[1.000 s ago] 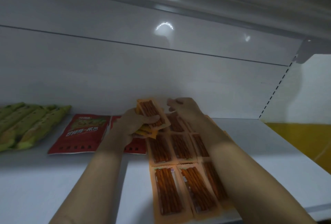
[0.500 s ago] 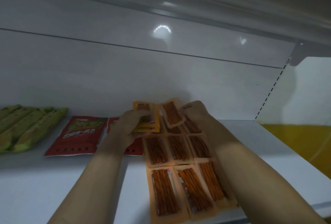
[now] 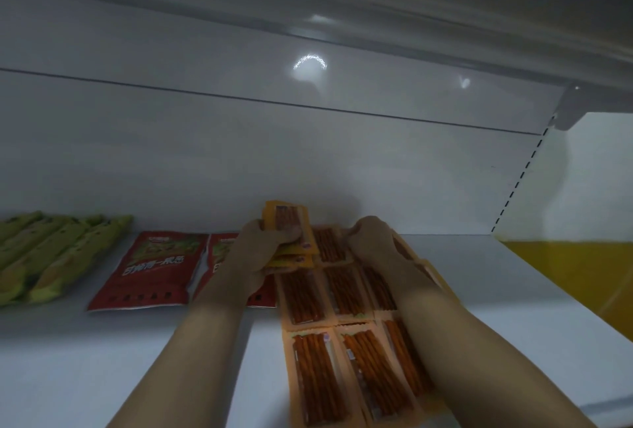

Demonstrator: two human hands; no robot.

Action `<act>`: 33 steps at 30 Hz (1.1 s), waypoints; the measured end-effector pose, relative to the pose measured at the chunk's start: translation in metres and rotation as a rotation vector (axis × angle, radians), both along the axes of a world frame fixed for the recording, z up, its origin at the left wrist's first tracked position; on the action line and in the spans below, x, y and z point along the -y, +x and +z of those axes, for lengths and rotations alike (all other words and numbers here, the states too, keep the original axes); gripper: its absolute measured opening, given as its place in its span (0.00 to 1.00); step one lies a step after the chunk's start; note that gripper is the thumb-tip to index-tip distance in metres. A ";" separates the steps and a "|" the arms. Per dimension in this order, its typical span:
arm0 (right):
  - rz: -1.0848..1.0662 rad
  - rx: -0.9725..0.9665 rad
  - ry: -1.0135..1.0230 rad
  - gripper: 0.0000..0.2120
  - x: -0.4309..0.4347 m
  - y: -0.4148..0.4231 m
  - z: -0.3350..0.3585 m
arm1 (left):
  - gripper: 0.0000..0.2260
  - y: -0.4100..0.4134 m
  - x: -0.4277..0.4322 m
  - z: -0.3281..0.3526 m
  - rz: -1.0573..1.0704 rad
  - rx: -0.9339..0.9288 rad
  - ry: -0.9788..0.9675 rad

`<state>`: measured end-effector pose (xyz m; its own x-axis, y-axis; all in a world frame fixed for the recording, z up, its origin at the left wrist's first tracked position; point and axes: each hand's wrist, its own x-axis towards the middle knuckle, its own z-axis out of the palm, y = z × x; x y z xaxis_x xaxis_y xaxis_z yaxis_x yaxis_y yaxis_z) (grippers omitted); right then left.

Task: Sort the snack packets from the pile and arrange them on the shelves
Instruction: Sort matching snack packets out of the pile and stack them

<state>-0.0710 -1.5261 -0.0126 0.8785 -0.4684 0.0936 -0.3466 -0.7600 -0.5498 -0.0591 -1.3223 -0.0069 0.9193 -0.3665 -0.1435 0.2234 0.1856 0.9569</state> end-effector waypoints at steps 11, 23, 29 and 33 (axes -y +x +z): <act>0.199 0.028 0.676 0.16 -0.023 -0.026 0.034 | 0.13 -0.019 0.024 0.000 -0.018 0.191 -0.017; 0.171 0.388 0.864 0.06 0.023 -0.054 0.053 | 0.11 -0.021 0.033 -0.004 -0.024 0.122 0.019; 0.293 0.496 0.736 0.08 0.022 -0.065 0.044 | 0.12 -0.025 0.035 -0.004 0.043 0.119 0.002; 0.313 0.527 0.676 0.09 0.014 -0.071 0.029 | 0.09 -0.030 0.037 -0.002 0.047 0.121 -0.034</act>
<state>-0.1421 -1.5397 0.0167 0.8959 -0.3171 0.3112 0.2434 -0.2356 -0.9409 -0.0896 -1.3592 -0.0094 0.9455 -0.3250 -0.0186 0.0969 0.2265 0.9692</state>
